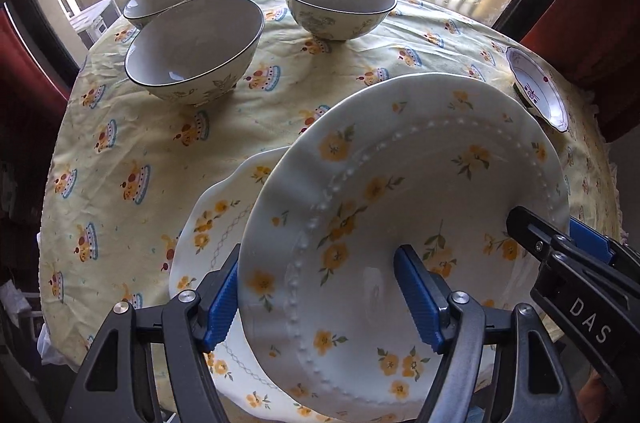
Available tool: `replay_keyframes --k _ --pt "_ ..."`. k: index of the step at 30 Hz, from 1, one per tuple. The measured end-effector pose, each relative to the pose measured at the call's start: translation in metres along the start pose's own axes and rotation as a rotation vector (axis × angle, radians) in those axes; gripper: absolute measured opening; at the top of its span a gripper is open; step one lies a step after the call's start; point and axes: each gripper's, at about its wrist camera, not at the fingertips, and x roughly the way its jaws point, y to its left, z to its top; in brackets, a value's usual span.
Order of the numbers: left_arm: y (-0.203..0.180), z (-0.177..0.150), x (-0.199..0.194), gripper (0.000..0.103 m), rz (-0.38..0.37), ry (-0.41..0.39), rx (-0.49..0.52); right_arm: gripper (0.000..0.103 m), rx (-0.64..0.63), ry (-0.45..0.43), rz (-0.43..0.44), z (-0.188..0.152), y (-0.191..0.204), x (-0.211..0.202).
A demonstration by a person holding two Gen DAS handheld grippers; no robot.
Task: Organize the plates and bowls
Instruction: 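Lift the beaded deep plate and carry it over the flat plate, then lower the deep plate onto the flat plate and open both grippers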
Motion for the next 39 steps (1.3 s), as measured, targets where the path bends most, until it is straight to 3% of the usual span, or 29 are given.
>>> replay_keyframes --k 9,17,18,19,20,21,22,24,29,30,32,34,39 --pt "0.022 -0.017 0.019 0.076 -0.049 0.074 -0.031 0.061 -0.026 0.036 -0.025 -0.012 0.022 0.006" --pt "0.027 -0.018 0.029 0.074 -0.039 0.094 -0.027 0.061 -0.068 0.037 -0.038 -0.006 0.035 0.013" --pt "0.024 -0.017 0.028 0.074 -0.037 0.083 -0.005 0.058 -0.078 0.033 -0.011 -0.006 0.038 0.013" --pt "0.020 -0.016 0.027 0.074 -0.039 0.074 0.009 0.045 -0.095 0.050 0.101 -0.005 0.046 0.012" --pt "0.022 -0.014 0.029 0.072 -0.086 0.069 -0.049 0.044 -0.121 0.080 0.173 -0.006 0.060 0.012" --pt "0.024 -0.011 0.035 0.072 -0.118 0.087 -0.089 0.022 -0.154 0.072 0.154 -0.008 0.073 0.010" --pt "0.021 -0.009 0.041 0.068 -0.094 0.100 -0.078 0.018 -0.191 0.046 0.155 -0.007 0.080 0.008" --pt "0.011 -0.010 0.052 0.067 -0.002 0.086 -0.065 0.019 -0.245 0.024 0.133 -0.006 0.087 0.011" --pt "-0.010 -0.013 0.059 0.075 0.020 0.075 -0.032 0.022 -0.233 0.099 0.150 -0.008 0.080 0.031" --pt "-0.012 -0.014 0.060 0.075 0.022 0.076 -0.033 0.026 -0.236 0.096 0.141 -0.008 0.079 0.032" --pt "-0.012 -0.013 0.061 0.077 0.020 0.081 -0.042 0.048 -0.232 0.083 0.138 -0.008 0.076 0.031" --pt "-0.011 -0.013 0.061 0.078 0.022 0.084 -0.059 0.058 -0.230 0.063 0.135 -0.006 0.074 0.029" --pt "-0.008 -0.008 0.063 0.080 0.047 0.082 -0.053 0.061 -0.225 0.028 0.099 -0.002 0.060 0.022"
